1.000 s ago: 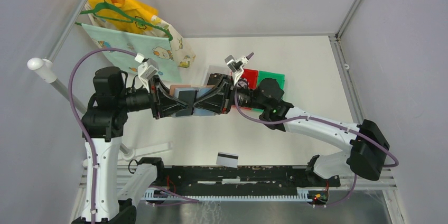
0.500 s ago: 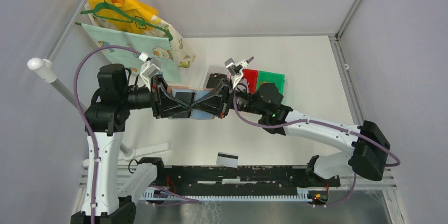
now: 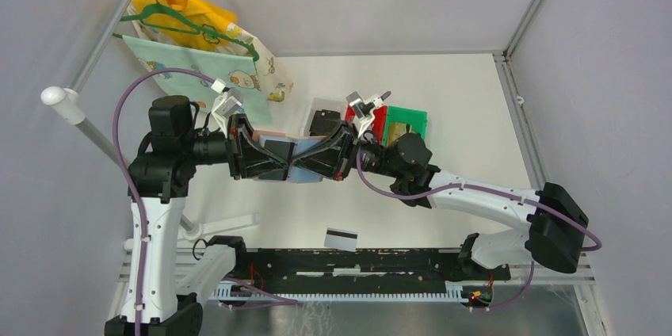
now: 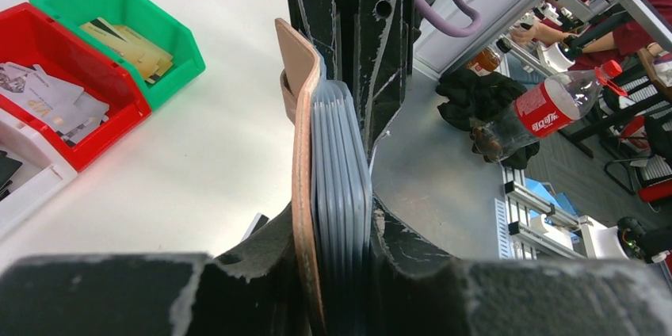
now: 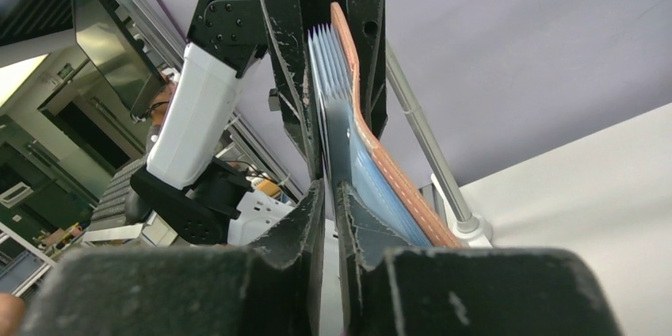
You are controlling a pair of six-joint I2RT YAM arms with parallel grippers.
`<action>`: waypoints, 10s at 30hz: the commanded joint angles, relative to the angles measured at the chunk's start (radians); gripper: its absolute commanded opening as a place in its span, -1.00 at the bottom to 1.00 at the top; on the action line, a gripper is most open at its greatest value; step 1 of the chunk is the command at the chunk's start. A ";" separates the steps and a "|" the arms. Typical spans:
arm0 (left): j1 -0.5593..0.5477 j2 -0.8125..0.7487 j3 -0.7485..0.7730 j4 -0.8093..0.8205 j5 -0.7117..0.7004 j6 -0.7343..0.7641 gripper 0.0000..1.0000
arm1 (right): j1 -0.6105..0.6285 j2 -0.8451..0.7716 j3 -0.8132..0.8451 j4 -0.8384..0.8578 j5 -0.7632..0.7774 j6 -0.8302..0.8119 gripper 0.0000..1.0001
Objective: Take the credit cards out of the card holder
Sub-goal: Remove the credit card from the card holder, then place the credit card in the storage box, then remove the credit card from the card holder.
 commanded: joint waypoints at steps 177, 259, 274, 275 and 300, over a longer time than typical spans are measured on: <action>-0.009 -0.066 0.098 -0.036 -0.056 0.057 -0.93 | -0.379 0.377 0.589 -0.781 0.347 -0.343 0.45; -0.009 0.038 0.125 -0.117 0.277 -0.016 -0.96 | 0.018 -0.102 0.064 -0.108 -0.100 -0.064 -0.62; -0.009 0.047 0.114 -0.115 0.269 -0.018 -0.96 | 0.041 -0.131 0.039 -0.034 -0.114 -0.014 -1.00; -0.009 0.050 0.113 -0.115 0.269 -0.019 -0.96 | 0.045 -0.138 0.039 -0.030 -0.118 -0.013 -1.00; -0.010 -0.003 0.102 -0.084 -0.118 0.019 0.05 | 0.057 -0.111 0.013 -0.062 0.016 0.002 -1.00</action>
